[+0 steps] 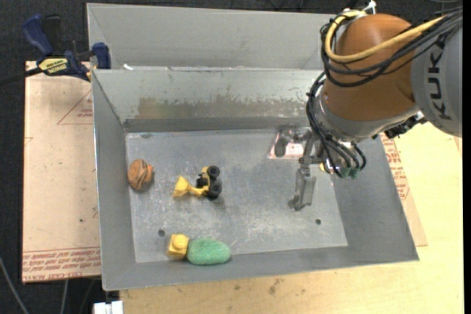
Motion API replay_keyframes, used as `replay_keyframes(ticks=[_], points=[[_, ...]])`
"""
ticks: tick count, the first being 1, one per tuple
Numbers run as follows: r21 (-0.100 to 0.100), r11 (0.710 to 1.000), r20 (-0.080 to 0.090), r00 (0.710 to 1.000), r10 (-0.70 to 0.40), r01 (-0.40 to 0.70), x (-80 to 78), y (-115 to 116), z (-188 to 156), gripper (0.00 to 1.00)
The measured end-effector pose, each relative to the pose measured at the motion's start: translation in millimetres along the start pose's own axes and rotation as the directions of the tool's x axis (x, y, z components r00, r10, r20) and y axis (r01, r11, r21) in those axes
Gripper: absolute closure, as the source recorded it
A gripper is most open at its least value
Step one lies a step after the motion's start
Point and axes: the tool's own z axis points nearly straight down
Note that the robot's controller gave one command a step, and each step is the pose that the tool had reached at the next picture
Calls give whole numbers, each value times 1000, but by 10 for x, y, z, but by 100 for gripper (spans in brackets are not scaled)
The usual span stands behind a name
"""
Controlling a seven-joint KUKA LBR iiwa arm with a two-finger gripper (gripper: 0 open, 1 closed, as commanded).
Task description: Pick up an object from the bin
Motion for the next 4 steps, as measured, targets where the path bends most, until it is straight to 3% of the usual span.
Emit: replay_keyframes(ticks=[1,2,3,4], points=[[0,1000,8,1000,1,-1,-14,-1,-43,0],[0,999,14,999,-46,46,-203,508,713,0],[-1,995,6,995,104,-104,-297,990,842,0],[0,997,11,996,-83,83,-573,1010,1059,0]])
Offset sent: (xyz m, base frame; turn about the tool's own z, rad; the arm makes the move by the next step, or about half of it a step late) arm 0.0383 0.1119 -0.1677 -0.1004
